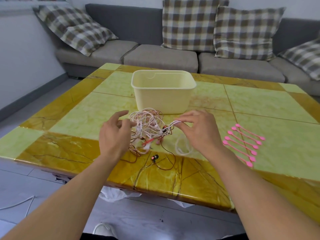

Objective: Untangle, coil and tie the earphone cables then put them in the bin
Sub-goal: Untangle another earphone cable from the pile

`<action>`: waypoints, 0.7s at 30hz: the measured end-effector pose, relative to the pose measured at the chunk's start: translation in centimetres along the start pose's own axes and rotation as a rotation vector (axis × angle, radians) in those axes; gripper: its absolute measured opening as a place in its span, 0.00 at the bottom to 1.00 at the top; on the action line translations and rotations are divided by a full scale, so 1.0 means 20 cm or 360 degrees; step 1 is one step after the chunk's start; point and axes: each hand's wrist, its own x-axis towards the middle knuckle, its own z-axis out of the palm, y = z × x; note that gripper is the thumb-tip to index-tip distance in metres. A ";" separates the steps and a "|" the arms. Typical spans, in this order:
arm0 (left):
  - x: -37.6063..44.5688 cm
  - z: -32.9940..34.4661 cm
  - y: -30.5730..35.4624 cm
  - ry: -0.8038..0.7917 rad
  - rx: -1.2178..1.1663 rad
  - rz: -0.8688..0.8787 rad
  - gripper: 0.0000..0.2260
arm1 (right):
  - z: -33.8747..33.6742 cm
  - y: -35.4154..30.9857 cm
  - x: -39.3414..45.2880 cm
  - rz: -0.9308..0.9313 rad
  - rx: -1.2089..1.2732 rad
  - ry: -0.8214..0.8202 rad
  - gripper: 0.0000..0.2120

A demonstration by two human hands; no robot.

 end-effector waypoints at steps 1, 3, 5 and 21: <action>0.00 -0.01 0.02 0.0115 -0.0003 0.0007 0.19 | 0.00 -0.01 0.00 -0.0032 0.0048 0.0041 0.08; 0.03 -0.03 0.02 0.0267 0.0117 0.0002 0.16 | -0.02 -0.02 0.00 -0.0010 0.0206 0.0006 0.08; 0.06 -0.05 -0.02 0.0349 0.0458 0.0106 0.15 | -0.04 -0.04 0.00 0.0072 0.0342 -0.0123 0.09; -0.07 0.23 -0.03 -0.0428 0.0665 0.0544 0.11 | -0.13 -0.11 -0.07 0.0195 0.1070 0.0500 0.13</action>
